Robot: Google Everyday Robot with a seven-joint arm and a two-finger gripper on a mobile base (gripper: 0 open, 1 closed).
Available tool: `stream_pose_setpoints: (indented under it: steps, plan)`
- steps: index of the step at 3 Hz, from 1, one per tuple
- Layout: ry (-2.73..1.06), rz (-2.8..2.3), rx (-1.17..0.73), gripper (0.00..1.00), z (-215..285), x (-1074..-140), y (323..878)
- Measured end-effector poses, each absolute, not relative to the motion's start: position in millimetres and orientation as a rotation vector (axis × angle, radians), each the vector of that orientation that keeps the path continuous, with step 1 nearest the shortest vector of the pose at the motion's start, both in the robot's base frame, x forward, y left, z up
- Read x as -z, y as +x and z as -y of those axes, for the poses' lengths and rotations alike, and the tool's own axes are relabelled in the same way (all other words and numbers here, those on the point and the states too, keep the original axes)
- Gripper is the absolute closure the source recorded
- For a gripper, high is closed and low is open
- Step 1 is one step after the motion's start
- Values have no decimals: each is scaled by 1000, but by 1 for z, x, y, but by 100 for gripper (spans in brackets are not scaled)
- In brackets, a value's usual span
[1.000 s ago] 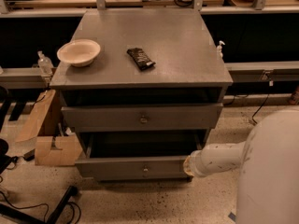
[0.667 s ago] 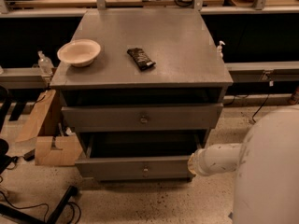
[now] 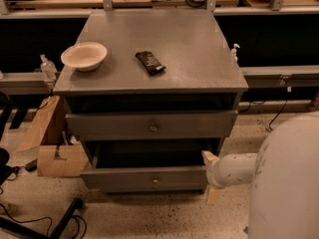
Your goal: Open middle drawer
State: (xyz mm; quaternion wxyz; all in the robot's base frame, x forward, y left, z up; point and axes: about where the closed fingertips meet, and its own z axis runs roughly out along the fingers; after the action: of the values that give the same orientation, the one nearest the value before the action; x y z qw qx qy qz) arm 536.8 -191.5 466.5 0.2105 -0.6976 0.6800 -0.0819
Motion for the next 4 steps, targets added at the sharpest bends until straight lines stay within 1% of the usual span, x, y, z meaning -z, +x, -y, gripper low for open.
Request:
stream_pose_setpoints:
  steps: [1, 2, 3, 4]
  plan:
    - [-1939, -1890, 228, 0, 192, -467, 537]
    - [-1989, -1876, 170, 0, 165, -440, 548]
    - [-1994, -1881, 158, 2, 163, -432, 549]
    - [-1995, -1881, 157, 25, 163, -431, 549]
